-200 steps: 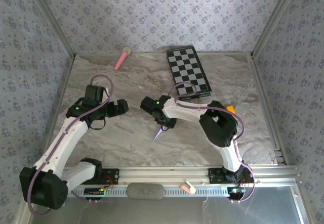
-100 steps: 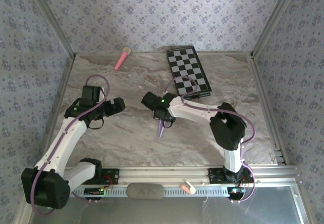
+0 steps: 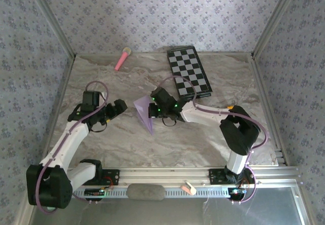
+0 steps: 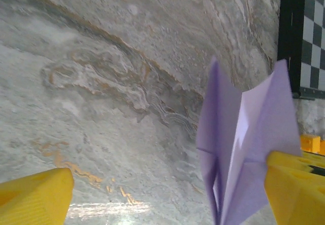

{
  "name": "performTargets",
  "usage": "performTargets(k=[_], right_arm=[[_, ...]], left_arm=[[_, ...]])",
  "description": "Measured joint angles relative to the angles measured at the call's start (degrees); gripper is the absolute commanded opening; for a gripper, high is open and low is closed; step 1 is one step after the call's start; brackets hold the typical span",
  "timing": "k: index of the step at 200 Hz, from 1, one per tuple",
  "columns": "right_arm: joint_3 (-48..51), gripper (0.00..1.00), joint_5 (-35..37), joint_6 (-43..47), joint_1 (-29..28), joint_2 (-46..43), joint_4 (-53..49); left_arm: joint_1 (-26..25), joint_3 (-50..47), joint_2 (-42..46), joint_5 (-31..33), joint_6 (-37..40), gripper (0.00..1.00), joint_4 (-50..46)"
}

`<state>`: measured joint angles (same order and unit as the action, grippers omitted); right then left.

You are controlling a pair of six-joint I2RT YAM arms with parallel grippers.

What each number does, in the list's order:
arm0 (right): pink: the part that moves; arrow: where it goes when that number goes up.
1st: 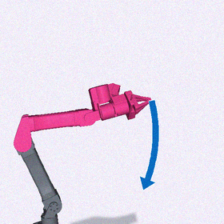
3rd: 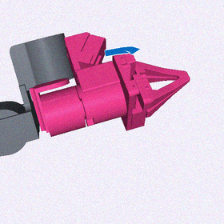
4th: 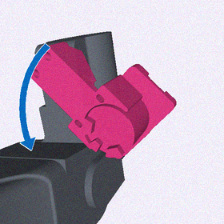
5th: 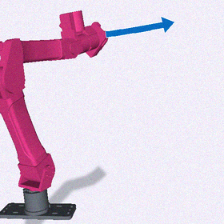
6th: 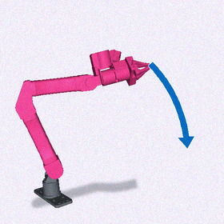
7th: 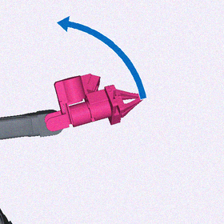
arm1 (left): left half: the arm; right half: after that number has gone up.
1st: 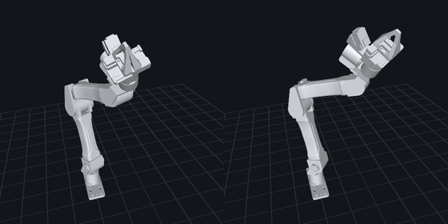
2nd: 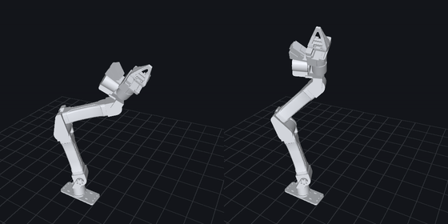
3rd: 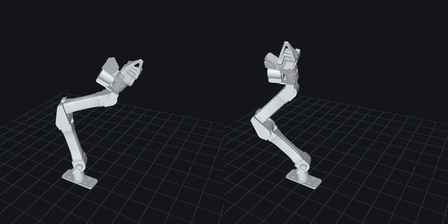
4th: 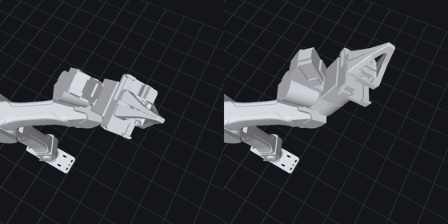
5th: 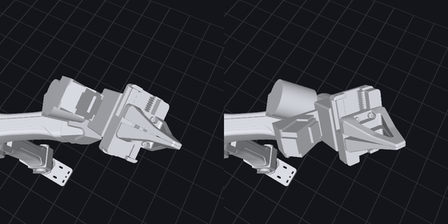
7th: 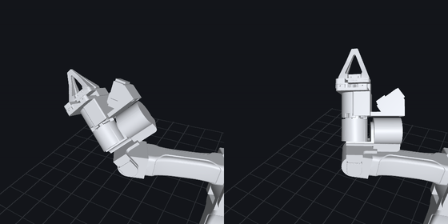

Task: Fold a paper plane with a square sheet of paper (pick it up from the middle)
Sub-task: Turn over the paper plane at the center of the table, then move the paper plane to the top-center of the table.

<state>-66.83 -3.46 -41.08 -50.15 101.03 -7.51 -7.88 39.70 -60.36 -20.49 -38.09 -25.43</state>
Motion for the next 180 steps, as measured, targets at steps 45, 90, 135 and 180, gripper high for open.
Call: performTargets(k=[45, 90, 135, 180], right_arm=[[10.01, 0.05, -10.78, -2.89, 3.39, 2.21, 16.48], [15.37, 0.14, -14.53, -6.25, 5.22, 3.67, 24.04], [16.44, 0.18, -15.02, -7.61, 5.40, 4.02, 25.99], [16.44, 0.16, -15.08, -8.22, 5.95, 5.29, 26.18]], left_arm=[[-3.39, -4.37, -3.32, -4.15, -4.83, 0.86, 6.80], [-9.62, -6.38, -8.46, -4.59, -8.61, 0.76, 11.82], [-12.35, -6.54, -11.85, -4.04, -10.43, 0.67, 15.19], [-13.94, -6.51, -15.58, -4.09, -11.15, 0.54, 18.05]])
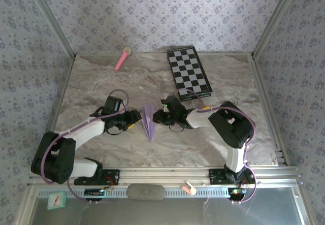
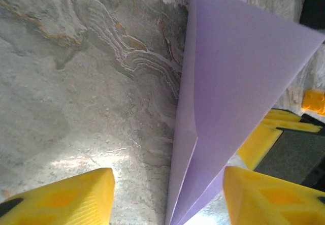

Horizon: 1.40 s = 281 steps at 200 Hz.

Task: Fold a paper plane with a square sheet of paper (pick it up from the middle)
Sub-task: Move the paper plane to the top-center of the table.

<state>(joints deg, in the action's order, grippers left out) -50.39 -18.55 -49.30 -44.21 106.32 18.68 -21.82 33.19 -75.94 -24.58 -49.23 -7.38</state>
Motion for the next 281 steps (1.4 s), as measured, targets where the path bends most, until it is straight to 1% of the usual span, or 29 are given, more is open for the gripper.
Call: performTargets(k=[37, 65, 106, 135, 149, 164, 198, 210, 225, 237, 257, 281], right_arm=[[0.00, 0.15, -0.35, -0.07, 0.09, 0.15, 0.00], [0.00, 0.15, -0.39, -0.28, 0.09, 0.33, 0.00], [0.00, 0.15, -0.42, -0.46, 0.22, 0.42, 0.02], [0.00, 0.18, -0.83, -0.48, 0.55, 0.42, 0.00], [0.00, 0.20, -0.92, -0.48, 0.74, 0.42, 0.00], [0.00, 0.21, -1.07, -0.48, 1.03, 0.42, -0.04], [0.00, 0.21, -1.29, -0.46, 1.62, 0.39, -0.39], [0.00, 0.18, -1.29, -0.46, 1.73, 0.39, -0.44], [0.00, 0.11, -1.27, -0.44, 1.88, 0.39, -0.46], [0.00, 0.08, -1.16, -0.52, 1.97, 0.37, -0.63], [0.00, 0.06, -0.37, -0.46, 2.14, 0.00, -1.49], [0.35, 0.06, 0.37, -0.44, 2.34, -1.14, -2.23]], left_arm=[[-0.81, 1.25, -3.78, -0.26, 0.37, 0.42, 1.25], [-1.09, 3.19, -6.49, -0.61, 0.72, 0.35, 2.10], [-1.57, 5.75, -10.47, -1.57, 1.73, 0.23, 3.15], [-1.84, 6.34, -12.24, -1.79, 2.29, 0.13, 3.10], [-1.88, 6.45, -12.35, -1.79, 2.43, 0.09, 2.95], [-1.88, 6.56, -12.35, -1.79, 2.71, 0.07, 2.93], [-1.88, 7.13, -12.35, -1.77, 3.34, 0.04, 2.56], [-1.88, 7.50, -12.37, -1.79, 3.74, 0.03, 2.43], [-1.88, 7.93, -12.37, -1.75, 4.00, 0.02, 2.34], [-1.88, 8.20, -12.37, -1.55, 4.22, 0.02, 1.99], [-1.88, 8.26, -12.35, -0.76, 4.22, 0.02, 1.27], [-1.88, 7.72, -11.52, 0.90, 3.89, 0.05, 1.09]])
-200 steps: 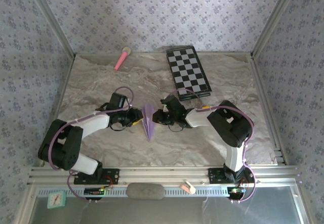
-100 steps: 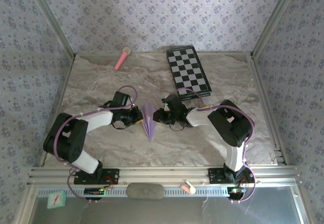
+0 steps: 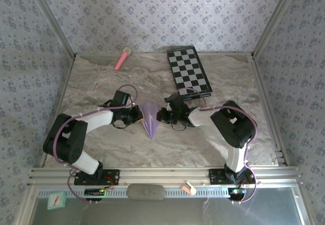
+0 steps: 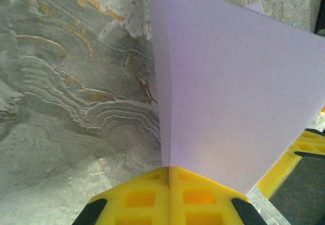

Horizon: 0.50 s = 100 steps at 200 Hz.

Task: Fold a paper plane with a square sheet of paper (pick it up from the middle)
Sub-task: Move the paper plane to the top-center of the table.

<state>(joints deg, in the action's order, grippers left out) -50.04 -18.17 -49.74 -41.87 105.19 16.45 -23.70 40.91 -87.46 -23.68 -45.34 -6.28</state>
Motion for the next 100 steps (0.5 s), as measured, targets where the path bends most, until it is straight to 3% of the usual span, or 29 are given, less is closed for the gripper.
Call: performTargets(k=[51, 100], right_arm=[[0.39, 0.06, 0.39, -0.07, 0.00, -0.52, -0.76], [0.50, 0.06, 0.37, -0.46, -0.02, -0.52, -0.79]], left_arm=[[0.00, -3.04, 1.86, 1.86, -1.27, 0.11, 0.28], [0.00, -3.23, 4.26, 3.87, -1.60, 0.31, -1.99]])
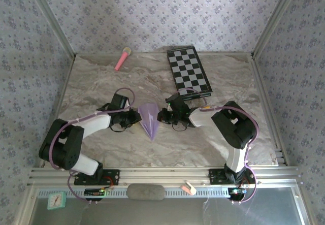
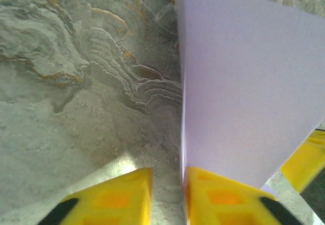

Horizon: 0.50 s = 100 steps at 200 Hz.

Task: Fold a paper plane with a square sheet of paper (pick it up from the middle)
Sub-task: Move the paper plane to the top-center of the table.

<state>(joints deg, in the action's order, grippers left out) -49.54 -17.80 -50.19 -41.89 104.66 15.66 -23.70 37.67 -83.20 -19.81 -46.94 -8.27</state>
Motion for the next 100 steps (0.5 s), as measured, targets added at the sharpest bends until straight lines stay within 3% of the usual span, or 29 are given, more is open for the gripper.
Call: performTargets(k=[47, 100], right_arm=[[0.00, 0.06, -0.24, 0.00, -0.15, 0.00, -0.04], [-0.13, 0.06, -0.66, -0.02, -0.31, 0.00, -0.17]], left_arm=[[-0.57, 0.24, 8.02, 0.85, -0.57, 0.36, -4.00], [-6.43, 0.26, 10.49, 0.13, -3.58, 0.38, -4.13]])
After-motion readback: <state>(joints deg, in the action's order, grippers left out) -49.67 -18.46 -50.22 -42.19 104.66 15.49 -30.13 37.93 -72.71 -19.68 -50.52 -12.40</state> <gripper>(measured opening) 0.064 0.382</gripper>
